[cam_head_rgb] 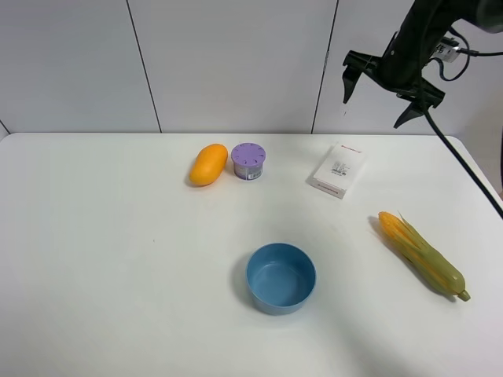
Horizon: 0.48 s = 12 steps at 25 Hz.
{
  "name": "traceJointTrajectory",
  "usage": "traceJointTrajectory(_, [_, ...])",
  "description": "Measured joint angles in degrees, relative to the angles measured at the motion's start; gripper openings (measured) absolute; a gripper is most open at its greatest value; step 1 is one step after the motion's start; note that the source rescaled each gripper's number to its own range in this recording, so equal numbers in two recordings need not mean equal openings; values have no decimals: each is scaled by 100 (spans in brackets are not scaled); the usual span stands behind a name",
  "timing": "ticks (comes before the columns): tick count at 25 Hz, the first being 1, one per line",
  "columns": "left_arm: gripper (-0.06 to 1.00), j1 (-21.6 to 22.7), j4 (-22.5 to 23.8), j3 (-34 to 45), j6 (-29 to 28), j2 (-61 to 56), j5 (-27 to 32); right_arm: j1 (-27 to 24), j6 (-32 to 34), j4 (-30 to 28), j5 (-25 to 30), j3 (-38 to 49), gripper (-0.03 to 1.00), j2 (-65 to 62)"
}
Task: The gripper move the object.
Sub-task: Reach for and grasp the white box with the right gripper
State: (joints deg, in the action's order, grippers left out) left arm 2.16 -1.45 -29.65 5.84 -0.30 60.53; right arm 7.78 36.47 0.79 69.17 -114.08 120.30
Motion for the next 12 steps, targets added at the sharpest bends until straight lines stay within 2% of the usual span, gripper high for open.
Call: traceJointTrajectory(12, [100,0,0,0,0,0,0,135,189,-155,53,-29,77,805])
